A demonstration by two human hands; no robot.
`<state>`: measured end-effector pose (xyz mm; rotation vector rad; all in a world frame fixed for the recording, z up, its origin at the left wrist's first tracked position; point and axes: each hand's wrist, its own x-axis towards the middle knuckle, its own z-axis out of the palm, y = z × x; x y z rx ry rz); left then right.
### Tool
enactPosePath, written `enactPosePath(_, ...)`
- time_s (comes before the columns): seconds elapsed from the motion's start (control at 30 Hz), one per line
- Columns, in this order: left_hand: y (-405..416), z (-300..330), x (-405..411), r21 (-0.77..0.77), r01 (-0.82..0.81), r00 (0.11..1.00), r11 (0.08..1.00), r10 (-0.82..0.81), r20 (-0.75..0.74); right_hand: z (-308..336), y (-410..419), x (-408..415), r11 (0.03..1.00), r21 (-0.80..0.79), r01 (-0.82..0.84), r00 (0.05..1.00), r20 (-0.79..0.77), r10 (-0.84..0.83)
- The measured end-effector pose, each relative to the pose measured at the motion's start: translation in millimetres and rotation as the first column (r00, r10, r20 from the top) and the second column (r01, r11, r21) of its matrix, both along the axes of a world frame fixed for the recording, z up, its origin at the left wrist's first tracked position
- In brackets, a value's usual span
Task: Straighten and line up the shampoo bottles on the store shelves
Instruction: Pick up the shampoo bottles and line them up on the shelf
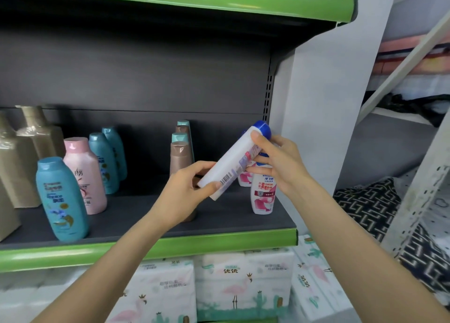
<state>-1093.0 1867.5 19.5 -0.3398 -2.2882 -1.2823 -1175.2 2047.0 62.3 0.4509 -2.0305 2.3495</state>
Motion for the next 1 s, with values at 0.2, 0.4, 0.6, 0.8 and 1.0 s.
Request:
enactPosePath(0.2, -4, 1, 8, 0.441, 0.139, 0.962, 0.887, -0.227, 0.154, -7, 11, 1, 0.989, -0.036, -0.142, 0.99, -0.027, 0.141)
enactPosePath(0.4, -4, 0, 9, 0.524, 0.129, 0.939, 0.842, -0.273, 0.207, -12, 10, 3, 0.989, -0.085, -0.123, 0.992, -0.006, 0.123)
enactPosePath(0.6, -3, 0, 8, 0.519, 0.131, 0.943, 0.845, -0.267, 0.198, -10, 9, 4, 0.99, -0.055, -0.126, 0.992, -0.004, 0.126)
enactPosePath(0.8, 1, 4, 8, 0.446, 0.112, 0.967, 0.888, -0.2, 0.155, -5, 11, 4, 0.989, 0.02, -0.146, 0.989, 0.002, 0.146)
enactPosePath(1.0, 8, 4, 6, 0.039, -0.093, 0.995, 0.995, 0.094, -0.027, 3, -2, 10, 0.979, 0.125, -0.163, 0.984, 0.096, 0.151)
